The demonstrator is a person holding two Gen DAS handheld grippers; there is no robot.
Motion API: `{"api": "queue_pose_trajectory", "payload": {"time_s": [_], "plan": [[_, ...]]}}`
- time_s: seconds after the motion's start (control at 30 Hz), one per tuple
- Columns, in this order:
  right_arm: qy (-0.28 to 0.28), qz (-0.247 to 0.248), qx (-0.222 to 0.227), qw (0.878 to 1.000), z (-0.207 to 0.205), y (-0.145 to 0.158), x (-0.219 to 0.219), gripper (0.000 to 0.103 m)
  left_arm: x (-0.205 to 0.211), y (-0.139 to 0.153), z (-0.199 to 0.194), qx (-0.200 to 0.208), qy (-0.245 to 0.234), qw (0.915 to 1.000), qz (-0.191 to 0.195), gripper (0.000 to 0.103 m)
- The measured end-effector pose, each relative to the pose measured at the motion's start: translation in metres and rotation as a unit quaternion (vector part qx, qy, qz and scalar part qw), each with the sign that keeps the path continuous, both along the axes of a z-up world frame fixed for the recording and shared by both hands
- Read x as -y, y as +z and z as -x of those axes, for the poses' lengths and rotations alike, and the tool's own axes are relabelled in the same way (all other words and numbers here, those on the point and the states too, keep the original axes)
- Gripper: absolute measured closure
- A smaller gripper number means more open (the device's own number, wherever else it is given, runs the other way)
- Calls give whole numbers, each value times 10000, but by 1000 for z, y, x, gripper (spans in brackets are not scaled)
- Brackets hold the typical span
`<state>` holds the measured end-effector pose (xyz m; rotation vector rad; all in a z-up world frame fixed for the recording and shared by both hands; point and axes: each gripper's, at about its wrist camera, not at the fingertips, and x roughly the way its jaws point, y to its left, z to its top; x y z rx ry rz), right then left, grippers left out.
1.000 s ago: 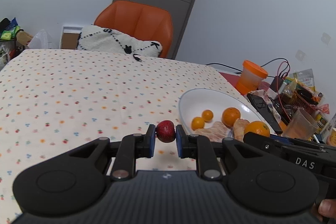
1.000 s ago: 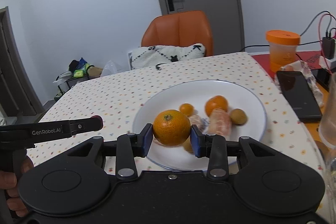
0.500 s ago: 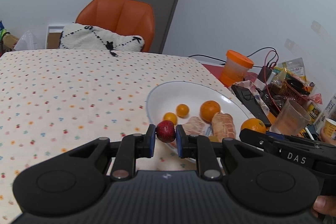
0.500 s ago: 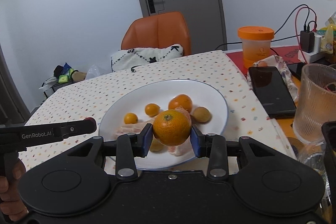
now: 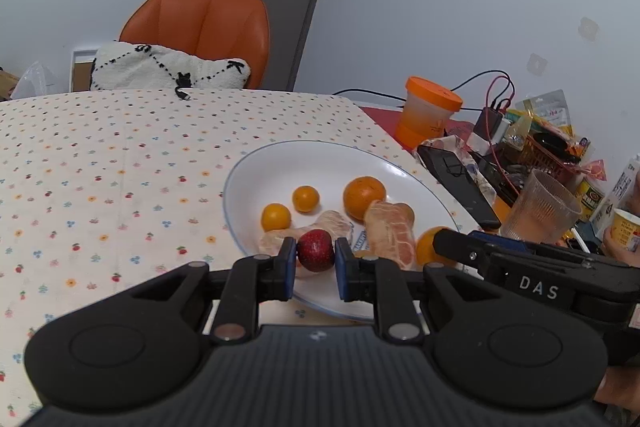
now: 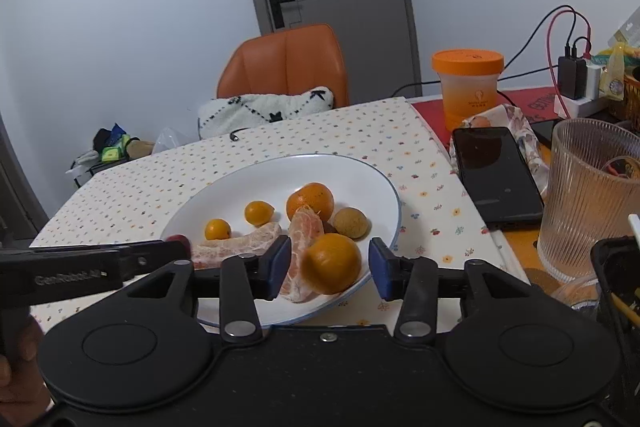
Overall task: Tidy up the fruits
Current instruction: 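Lower the plum and orange onto the plate and open both grippers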
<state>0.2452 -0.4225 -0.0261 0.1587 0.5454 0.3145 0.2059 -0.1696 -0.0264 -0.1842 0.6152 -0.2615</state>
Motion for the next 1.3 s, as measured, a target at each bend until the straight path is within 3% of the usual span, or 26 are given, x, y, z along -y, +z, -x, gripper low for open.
{"api": "queue_pose_trajectory", "payload": {"time_s": [0.3,0.97,1.17,1.3], "plan": [[146,-85,-4,9999,8,1,3,58,12,-1,1,-50,-46,10000,-53,80],[385,-143,-8,9992,19,8,-16,53,-31,10,19,1,594,9982,-10,66],[489,-149,36,9987,25,12,-21,47,-48,12,29,31,905,9959,-27,52],[567,-183,114,9982,32,15,-23,42,-55,13,36,26,1110,9937,-136,32]]}}
